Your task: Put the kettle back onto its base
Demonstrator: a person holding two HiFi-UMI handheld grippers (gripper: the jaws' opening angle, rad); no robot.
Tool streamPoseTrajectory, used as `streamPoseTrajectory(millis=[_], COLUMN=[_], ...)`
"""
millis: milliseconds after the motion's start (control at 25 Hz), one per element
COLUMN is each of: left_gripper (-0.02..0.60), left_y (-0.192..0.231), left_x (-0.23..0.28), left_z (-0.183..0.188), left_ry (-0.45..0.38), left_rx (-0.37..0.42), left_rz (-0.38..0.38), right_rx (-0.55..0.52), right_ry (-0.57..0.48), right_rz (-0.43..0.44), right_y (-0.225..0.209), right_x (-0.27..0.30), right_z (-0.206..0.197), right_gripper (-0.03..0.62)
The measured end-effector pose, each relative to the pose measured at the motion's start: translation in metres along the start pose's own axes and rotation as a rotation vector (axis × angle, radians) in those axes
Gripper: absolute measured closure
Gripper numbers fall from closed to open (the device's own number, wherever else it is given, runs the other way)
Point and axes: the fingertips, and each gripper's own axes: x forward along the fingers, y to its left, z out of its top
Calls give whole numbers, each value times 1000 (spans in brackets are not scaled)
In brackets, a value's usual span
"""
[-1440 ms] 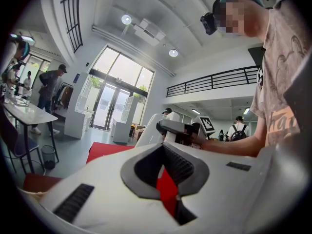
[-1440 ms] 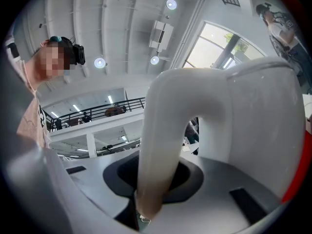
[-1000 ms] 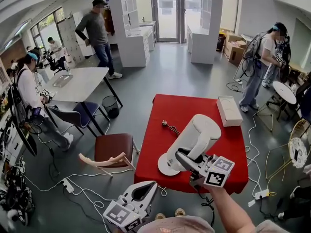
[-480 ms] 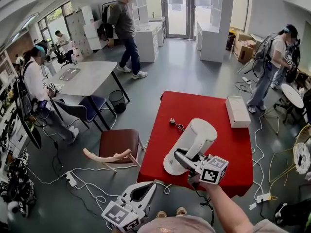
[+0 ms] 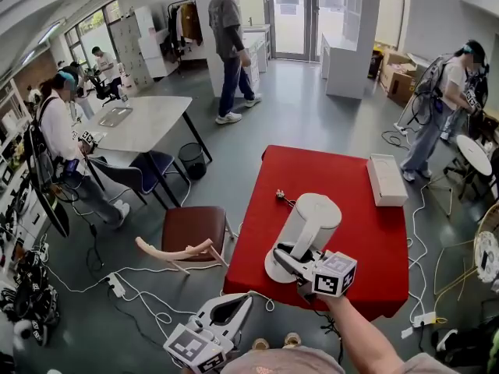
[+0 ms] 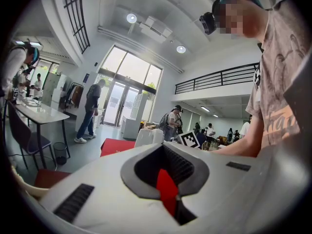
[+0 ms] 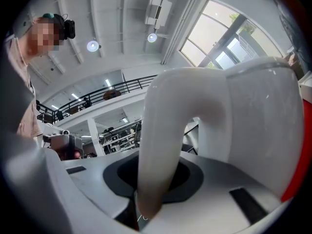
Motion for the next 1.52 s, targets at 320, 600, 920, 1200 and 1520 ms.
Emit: streamPoseTrajectory(millis=[320,600,920,1200,1520], left_gripper=[583,583,583,583,583], left_y=[5,2,4,1,-3], left_x=[8,5,3,2,1], left_z=[-6,-13,-17,-21,-24], left_ry=[-37,-24,-14,-6,-3], left_rx=[23,13,6,1,-1], left_rz=[3,5,10,9,4], right_rx=[-65,-189,-236,-323,-363], right_ry=[60,120,141,187,211], right_rz=[9,4,6,19,0], right_y=[8,29,37,54,58], right_x=[6,15,25,24,19], right_z=[-16,-48,-58,-80,-99], right_gripper=[495,496,496,496,496])
